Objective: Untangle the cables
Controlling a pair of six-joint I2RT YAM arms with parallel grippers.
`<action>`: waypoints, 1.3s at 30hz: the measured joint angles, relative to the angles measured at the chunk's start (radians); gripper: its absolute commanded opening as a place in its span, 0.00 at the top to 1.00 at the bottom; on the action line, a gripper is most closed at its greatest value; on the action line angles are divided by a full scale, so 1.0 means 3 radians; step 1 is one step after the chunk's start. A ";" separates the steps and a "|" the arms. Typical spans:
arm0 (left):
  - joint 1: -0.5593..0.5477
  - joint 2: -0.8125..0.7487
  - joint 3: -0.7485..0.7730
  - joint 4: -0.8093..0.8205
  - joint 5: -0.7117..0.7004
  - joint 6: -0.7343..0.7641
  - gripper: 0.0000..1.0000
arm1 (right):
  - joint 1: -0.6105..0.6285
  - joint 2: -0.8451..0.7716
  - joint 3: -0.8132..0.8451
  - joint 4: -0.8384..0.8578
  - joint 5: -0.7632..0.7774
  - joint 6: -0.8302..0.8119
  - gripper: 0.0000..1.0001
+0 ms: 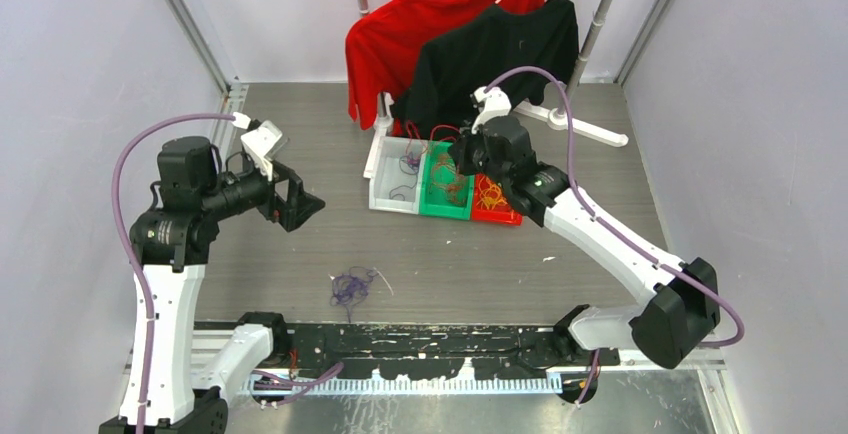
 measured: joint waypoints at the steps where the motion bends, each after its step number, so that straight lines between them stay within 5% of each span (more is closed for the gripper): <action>1: 0.0000 -0.0004 -0.0005 -0.0004 -0.0018 0.0031 0.08 | -0.0027 0.0024 -0.0001 -0.0076 0.0065 -0.0015 0.99; 22: 0.0000 -0.0116 -0.0086 -0.0051 -0.0038 0.0160 0.08 | -0.0111 0.1041 0.0003 -0.0153 0.0792 0.0262 0.97; 30: 0.0000 -0.0121 -0.0088 -0.0051 -0.0015 0.0170 0.07 | -0.0112 0.1305 0.0005 -0.0120 0.0786 0.0413 0.60; 39: 0.0000 -0.0125 -0.0088 -0.0050 -0.0013 0.0216 0.07 | -0.0127 0.1218 0.0098 -0.0123 0.0679 0.0460 0.46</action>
